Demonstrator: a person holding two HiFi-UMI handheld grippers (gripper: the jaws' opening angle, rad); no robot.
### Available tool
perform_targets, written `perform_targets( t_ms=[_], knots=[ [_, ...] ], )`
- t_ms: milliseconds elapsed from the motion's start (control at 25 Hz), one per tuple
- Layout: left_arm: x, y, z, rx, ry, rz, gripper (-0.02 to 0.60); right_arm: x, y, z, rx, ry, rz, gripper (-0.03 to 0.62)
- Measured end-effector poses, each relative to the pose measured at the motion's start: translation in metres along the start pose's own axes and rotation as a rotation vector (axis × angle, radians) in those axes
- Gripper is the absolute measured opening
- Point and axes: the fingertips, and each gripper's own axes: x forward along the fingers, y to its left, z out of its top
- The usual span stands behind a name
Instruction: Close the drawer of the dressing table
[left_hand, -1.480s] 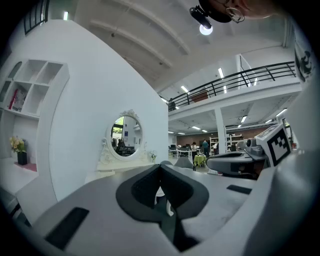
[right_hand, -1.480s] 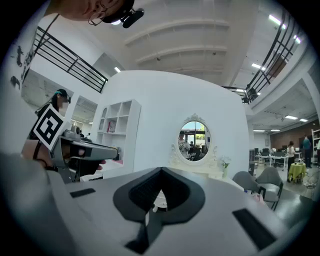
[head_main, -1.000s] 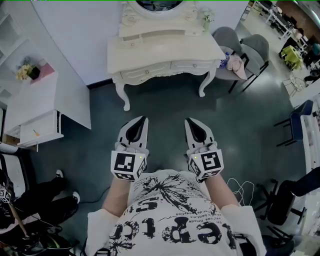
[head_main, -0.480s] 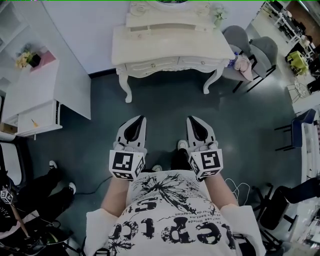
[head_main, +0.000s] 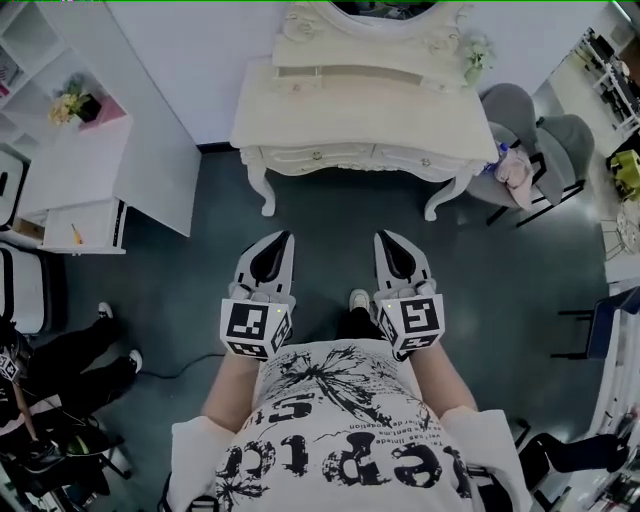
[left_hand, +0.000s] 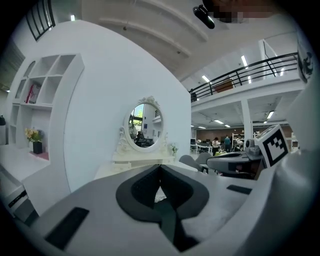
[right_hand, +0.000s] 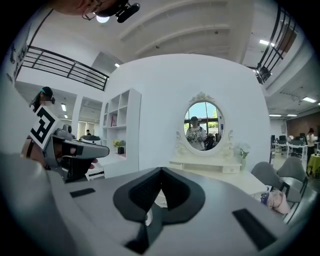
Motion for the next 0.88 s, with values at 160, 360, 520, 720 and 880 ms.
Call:
perform_targets(
  t_ms=[160, 360, 520, 720, 880],
  knots=[
    [0.064, -0.019, 0.019, -0.013, -0.005, 0.029, 0.018, 0.032, -0.068, 0.015, -0.007, 0.005, 0.039, 0.014],
    [0.134, -0.039, 0.031, -0.048, -0.002, 0.068, 0.018, 0.063, -0.134, 0.032, -0.043, -0.004, 0.092, 0.014],
    [0.177, -0.046, 0.036, -0.049, 0.012, 0.076, 0.018, 0.089, -0.173, 0.035, -0.036, 0.007, 0.103, 0.014],
    [0.219, -0.027, 0.035, -0.053, 0.027, 0.101, 0.018, 0.128, -0.196, 0.034, -0.040, 0.020, 0.127, 0.014],
    [0.258, 0.004, 0.034, -0.056, 0.027, 0.090, 0.018, 0.172, -0.206, 0.033, -0.034, 0.033, 0.123, 0.014]
  ],
)
